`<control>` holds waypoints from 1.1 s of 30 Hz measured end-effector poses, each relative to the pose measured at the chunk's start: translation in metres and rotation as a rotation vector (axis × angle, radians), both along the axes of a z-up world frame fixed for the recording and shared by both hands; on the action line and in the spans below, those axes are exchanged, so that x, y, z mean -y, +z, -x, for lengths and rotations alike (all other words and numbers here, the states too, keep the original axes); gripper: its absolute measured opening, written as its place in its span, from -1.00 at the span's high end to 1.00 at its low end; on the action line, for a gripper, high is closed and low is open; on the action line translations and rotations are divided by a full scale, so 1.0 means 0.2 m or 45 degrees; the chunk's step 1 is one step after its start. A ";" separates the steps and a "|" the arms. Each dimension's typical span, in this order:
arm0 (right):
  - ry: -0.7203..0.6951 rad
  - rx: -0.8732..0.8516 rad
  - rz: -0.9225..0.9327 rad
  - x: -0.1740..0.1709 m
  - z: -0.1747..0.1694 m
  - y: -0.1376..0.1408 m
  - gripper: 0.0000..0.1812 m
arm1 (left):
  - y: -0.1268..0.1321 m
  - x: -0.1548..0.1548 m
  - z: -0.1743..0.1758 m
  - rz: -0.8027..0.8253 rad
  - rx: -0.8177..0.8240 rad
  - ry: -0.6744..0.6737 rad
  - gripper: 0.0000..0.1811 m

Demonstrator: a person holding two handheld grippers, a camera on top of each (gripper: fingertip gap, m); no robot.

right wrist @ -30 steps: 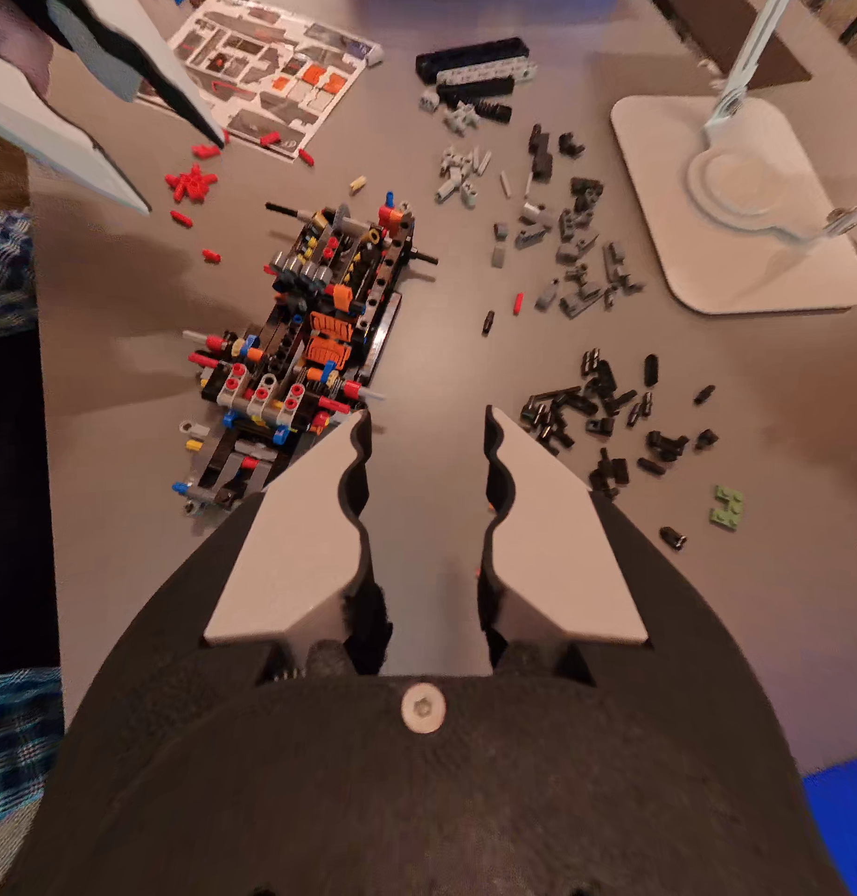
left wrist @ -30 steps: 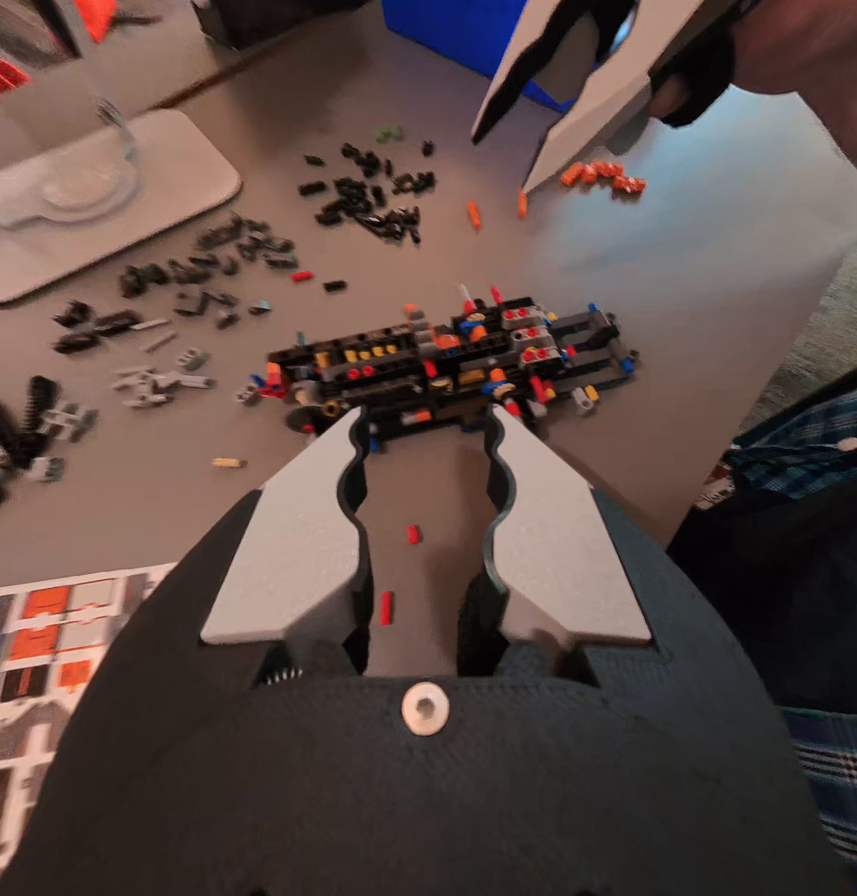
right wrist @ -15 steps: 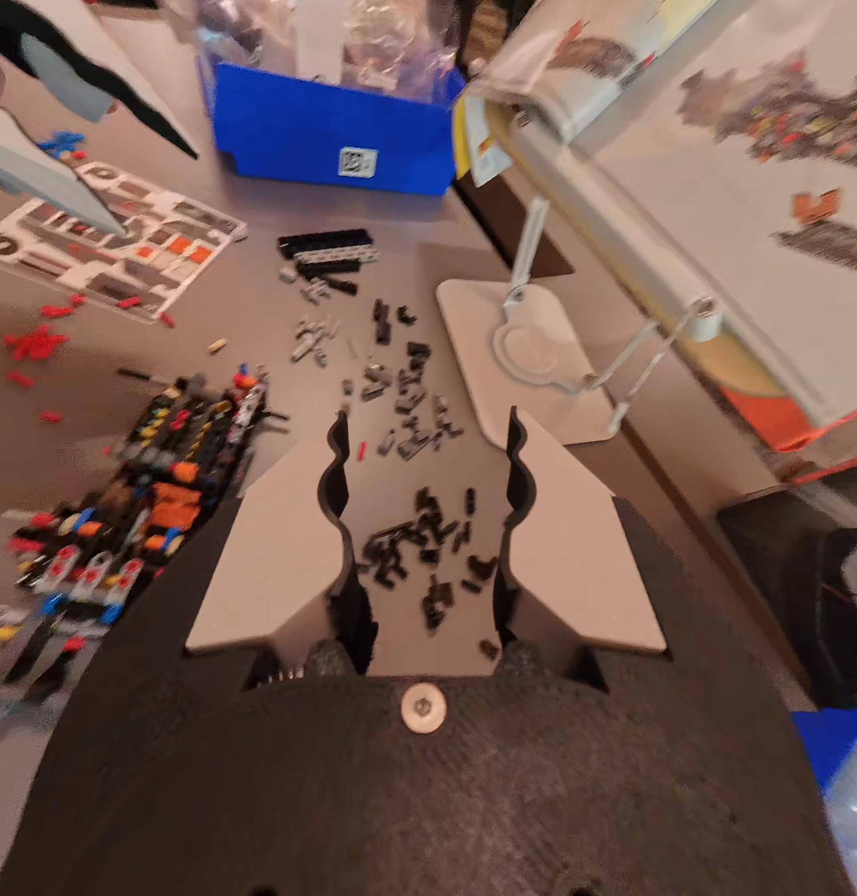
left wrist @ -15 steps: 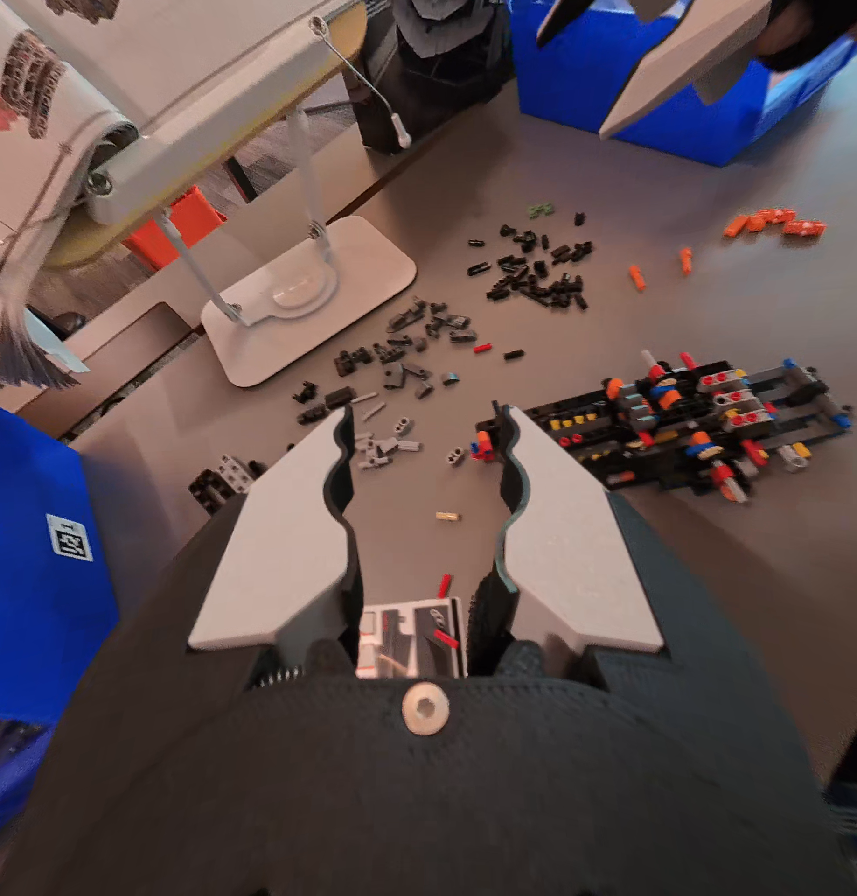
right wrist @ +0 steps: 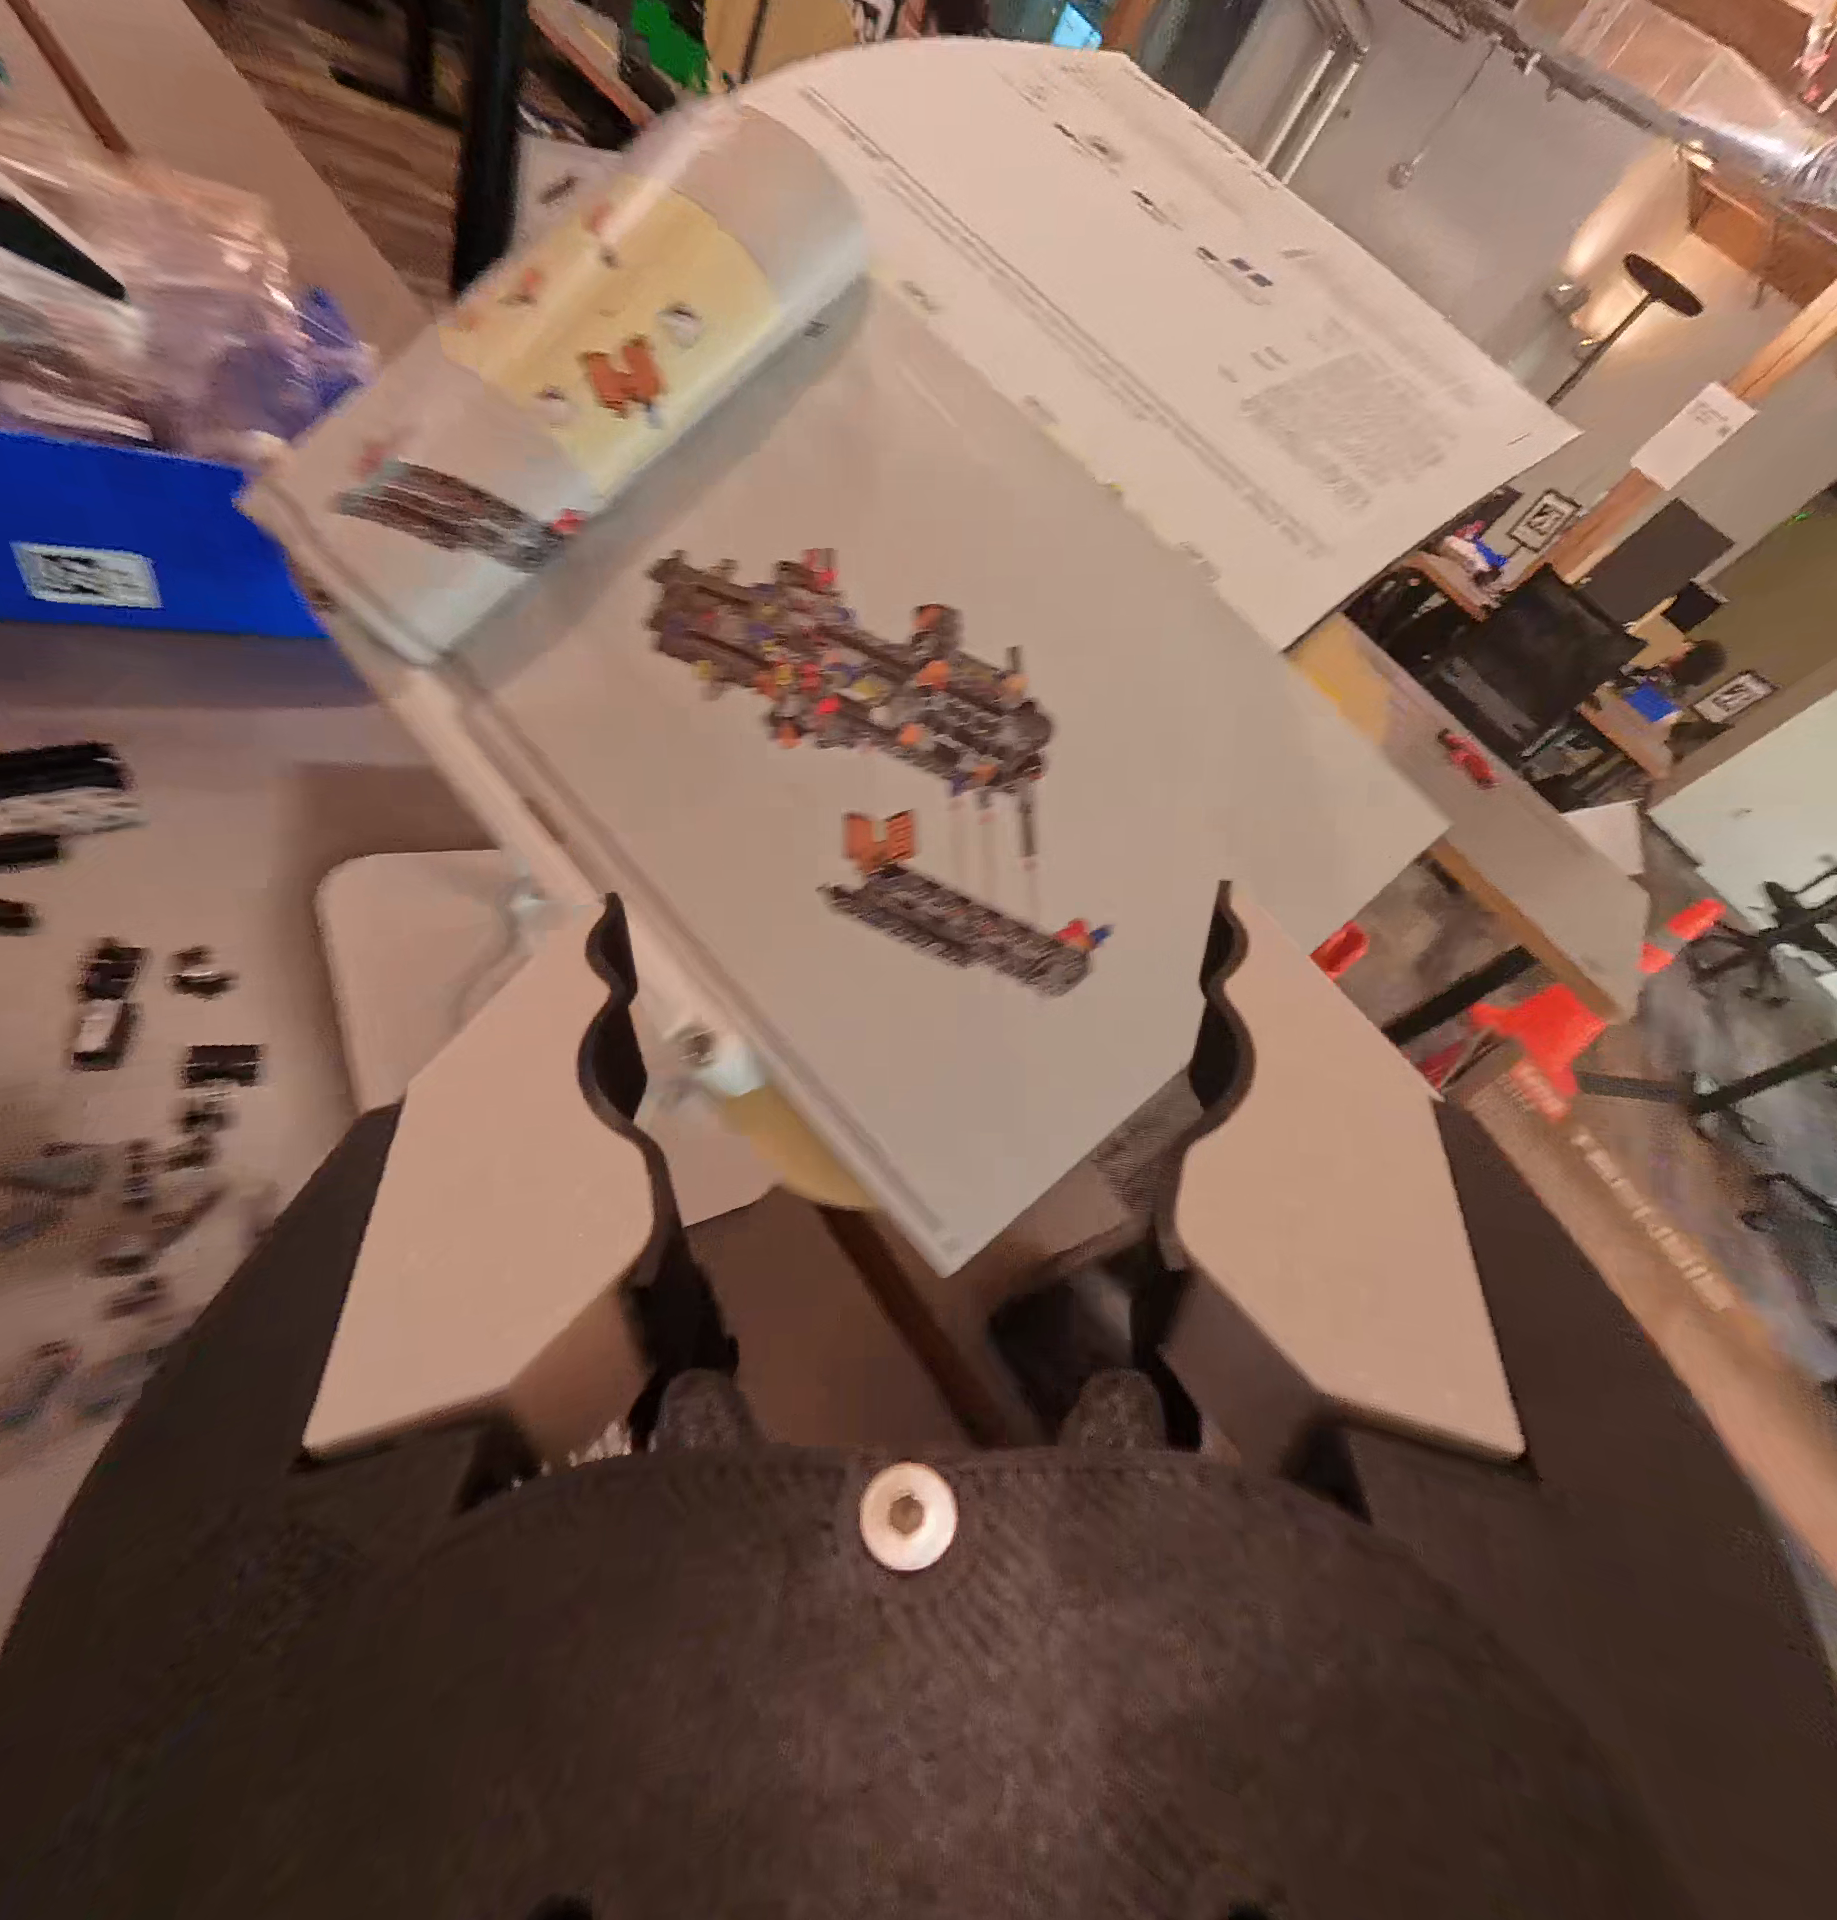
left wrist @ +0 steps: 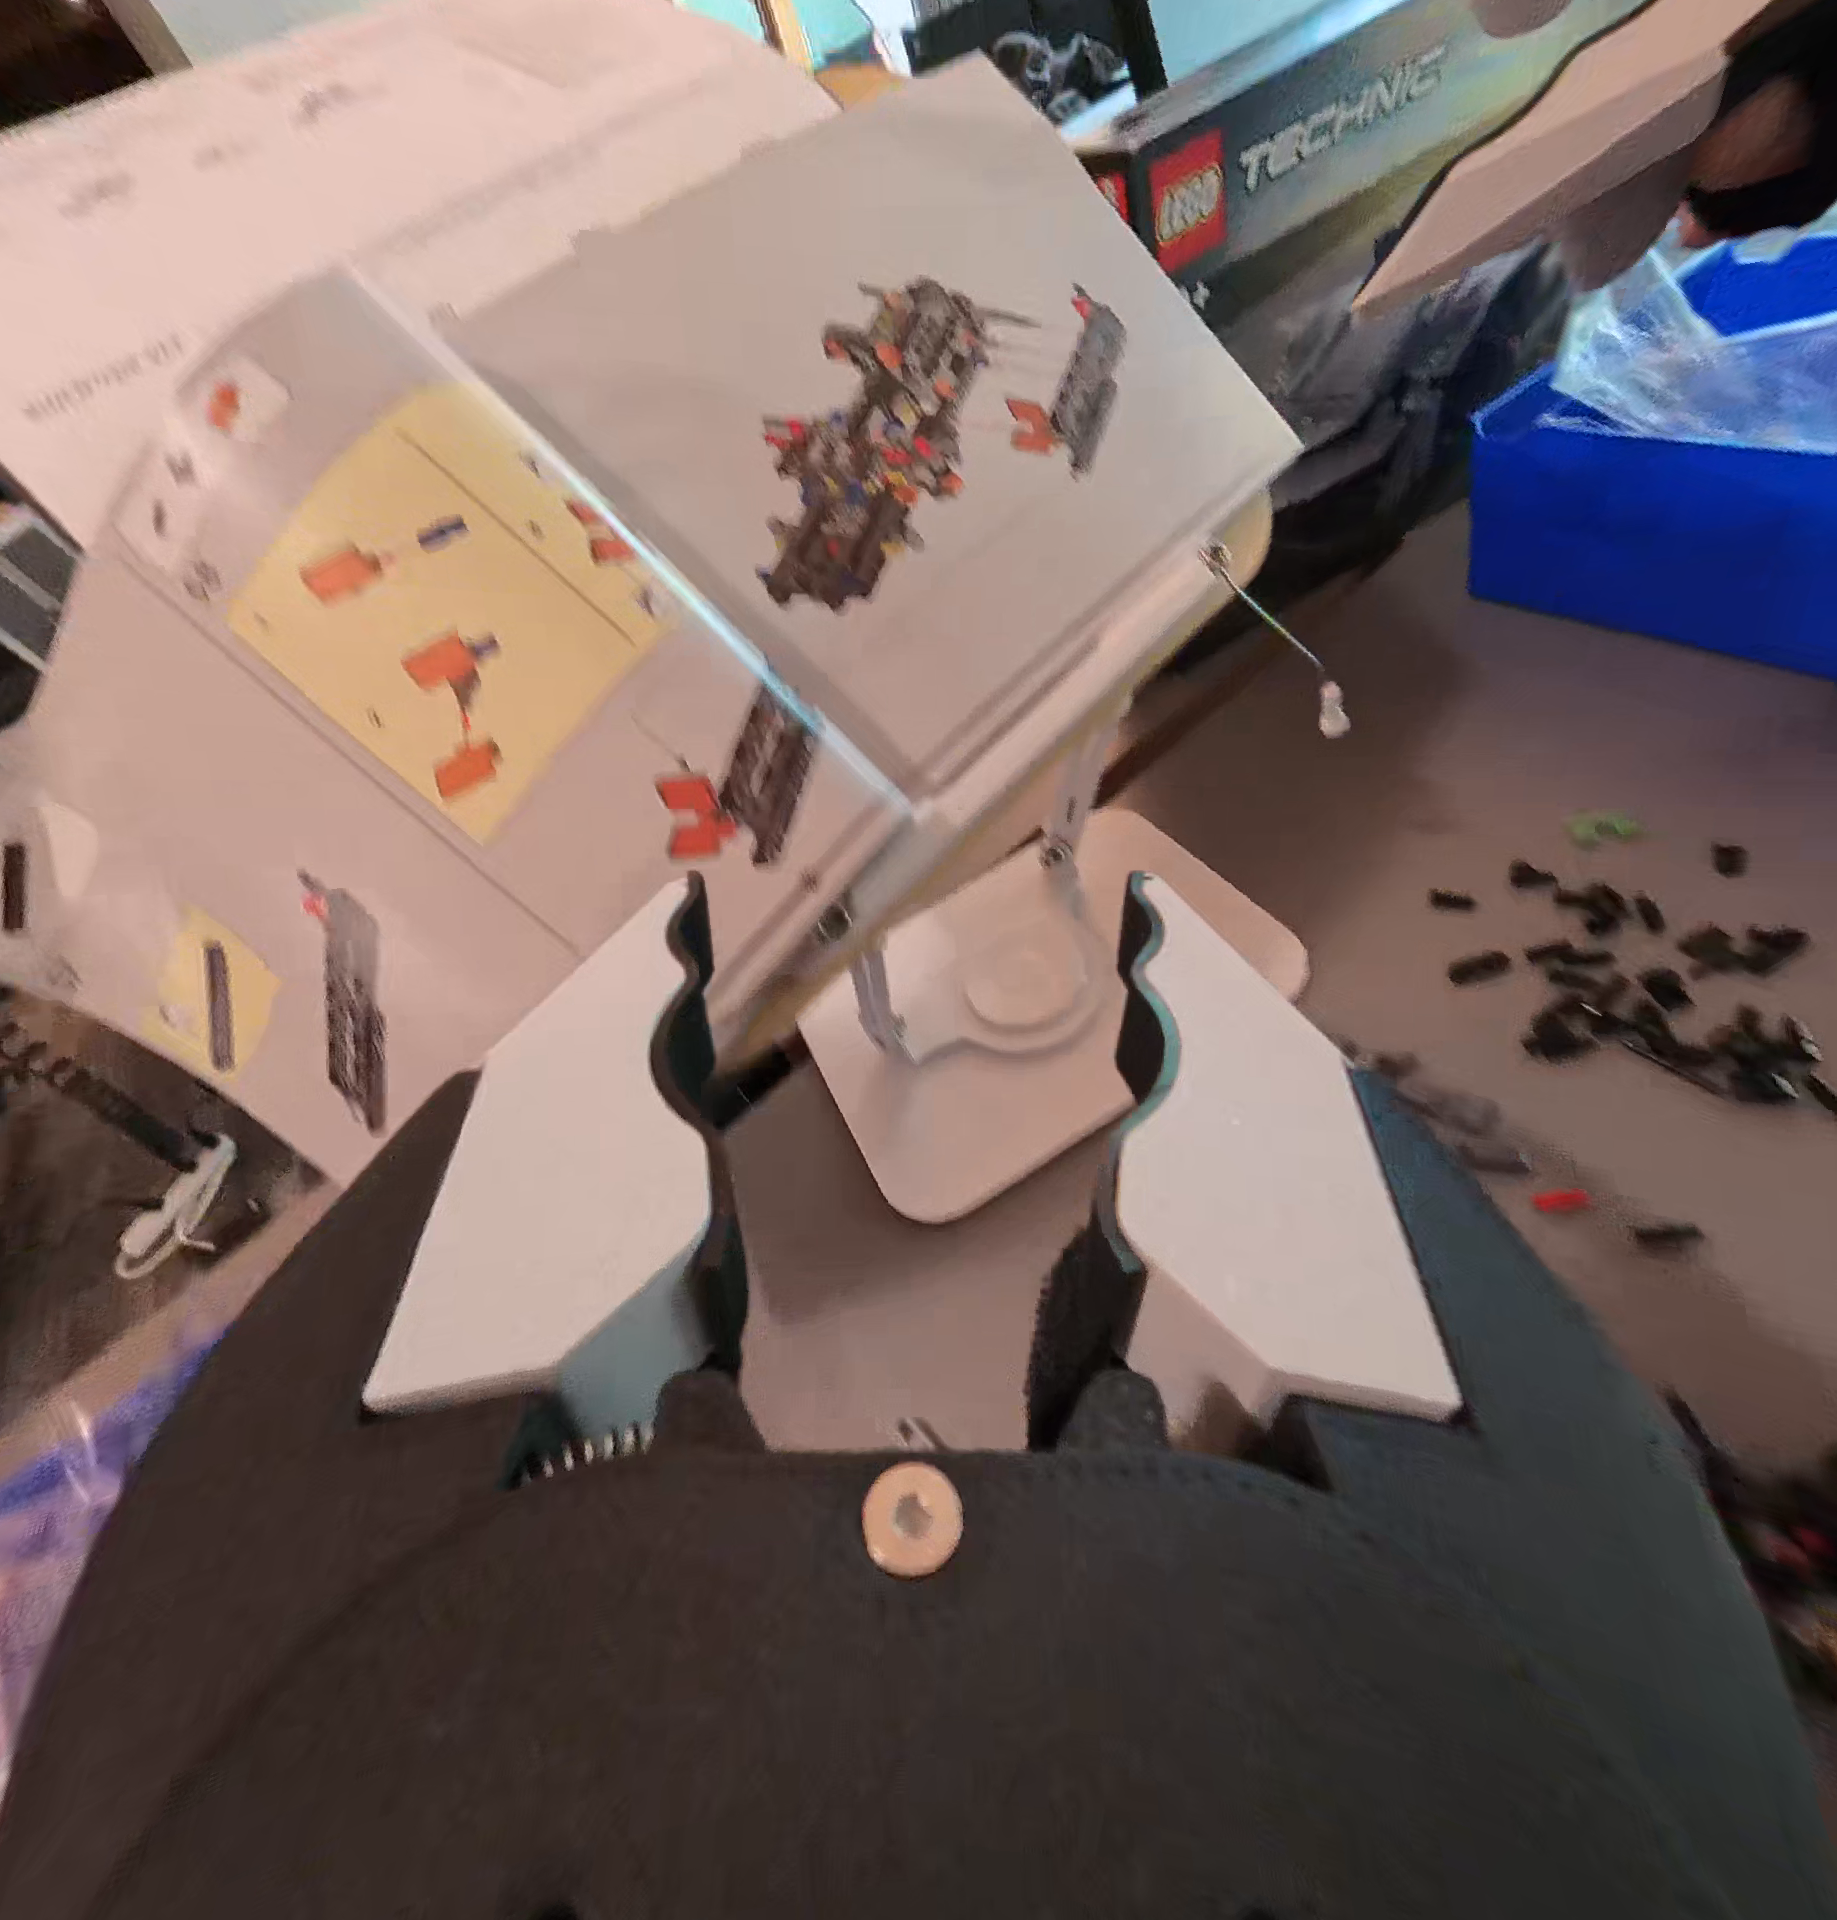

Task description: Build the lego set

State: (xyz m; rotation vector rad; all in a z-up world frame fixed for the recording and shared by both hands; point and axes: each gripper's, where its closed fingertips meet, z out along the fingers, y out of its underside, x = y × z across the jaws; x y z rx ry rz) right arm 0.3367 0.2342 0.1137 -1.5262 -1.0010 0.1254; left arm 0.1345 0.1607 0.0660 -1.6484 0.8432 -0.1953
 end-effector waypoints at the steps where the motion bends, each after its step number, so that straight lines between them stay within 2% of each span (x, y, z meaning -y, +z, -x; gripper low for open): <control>1: -0.015 0.038 -0.022 -0.08 0.00 0.02 -0.21 | 0.02 -0.06 -0.02 -0.026 -0.007 0.004 0.14; 4: -0.053 0.147 -0.043 -0.27 0.01 0.04 -0.28 | 0.04 -0.24 -0.04 -0.035 0.019 0.037 0.14; 7: -0.064 0.197 -0.049 -0.41 0.03 0.04 -0.28 | -0.01 -0.38 -0.02 0.014 0.059 0.089 0.14; 11: -0.060 0.252 -0.024 -0.52 0.03 0.00 -0.21 | -0.02 -0.42 0.00 -0.027 0.099 0.090 0.24; 14: -0.040 0.292 0.015 -0.55 0.04 -0.06 -0.14 | -0.04 -0.41 0.01 -0.054 0.068 0.088 0.24; 19: 0.017 0.239 0.043 -0.55 0.04 -0.07 -0.08 | -0.06 -0.41 0.01 -0.076 0.078 0.081 0.23; 31: 0.049 0.312 0.070 -0.53 0.05 -0.11 0.44 | -0.06 -0.42 0.02 -0.082 0.081 0.082 0.23; 33: 0.050 0.308 0.079 -0.53 0.05 -0.11 0.45 | -0.06 -0.42 0.02 -0.082 0.078 0.082 0.23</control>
